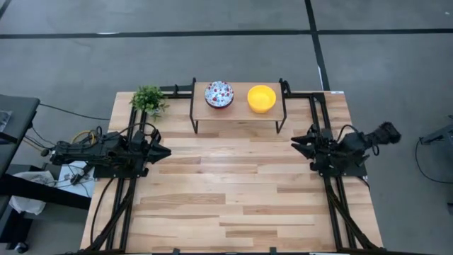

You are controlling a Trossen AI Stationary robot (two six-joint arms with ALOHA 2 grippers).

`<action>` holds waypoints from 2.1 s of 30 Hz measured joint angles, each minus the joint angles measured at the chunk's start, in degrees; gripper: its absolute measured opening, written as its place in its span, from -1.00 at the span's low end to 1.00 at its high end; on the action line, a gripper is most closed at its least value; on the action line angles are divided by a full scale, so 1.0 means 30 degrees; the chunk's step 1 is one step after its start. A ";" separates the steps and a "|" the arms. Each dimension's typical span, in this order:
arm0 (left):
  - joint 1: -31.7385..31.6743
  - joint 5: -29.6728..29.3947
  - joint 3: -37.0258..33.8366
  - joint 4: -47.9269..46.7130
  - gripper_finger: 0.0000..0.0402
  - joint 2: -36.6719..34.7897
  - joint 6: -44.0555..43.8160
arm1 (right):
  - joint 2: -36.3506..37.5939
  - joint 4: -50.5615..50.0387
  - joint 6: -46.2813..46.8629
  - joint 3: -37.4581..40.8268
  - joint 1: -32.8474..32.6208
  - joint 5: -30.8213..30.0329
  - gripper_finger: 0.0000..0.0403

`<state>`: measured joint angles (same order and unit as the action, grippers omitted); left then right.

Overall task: Pick & Place Mini bowls
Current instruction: Return to Home Position

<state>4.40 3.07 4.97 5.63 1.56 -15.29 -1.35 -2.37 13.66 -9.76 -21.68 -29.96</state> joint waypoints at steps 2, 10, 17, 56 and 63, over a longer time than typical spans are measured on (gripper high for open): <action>0.0000 0.0000 0.0000 -0.0001 -0.76 0.0000 0.0001 | 0.0436 -0.0763 0.0413 -0.0004 0.1550 0.1445 -0.41; 0.0000 0.0000 -0.0345 0.0014 -0.76 0.0004 0.0823 | 0.0394 -0.1314 0.0079 -0.0058 0.5529 0.6477 -0.41; 0.0000 -0.0007 -0.1573 0.0864 -0.76 -0.0015 0.0932 | 0.0396 0.1697 -0.0462 0.1784 0.6182 0.7080 -0.41; 0.0007 -0.0663 -0.1552 0.1733 -0.76 0.0124 0.0984 | 0.0404 0.1798 -0.0034 0.3118 0.6976 0.6997 -0.41; 0.0007 -0.0663 -0.1545 0.1791 -0.76 0.0124 0.0984 | 0.0404 0.1792 -0.0034 0.3126 0.6976 0.6996 -0.41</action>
<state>4.43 1.08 0.34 11.00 1.93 -12.34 -0.14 3.01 13.56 -0.38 -0.75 -8.98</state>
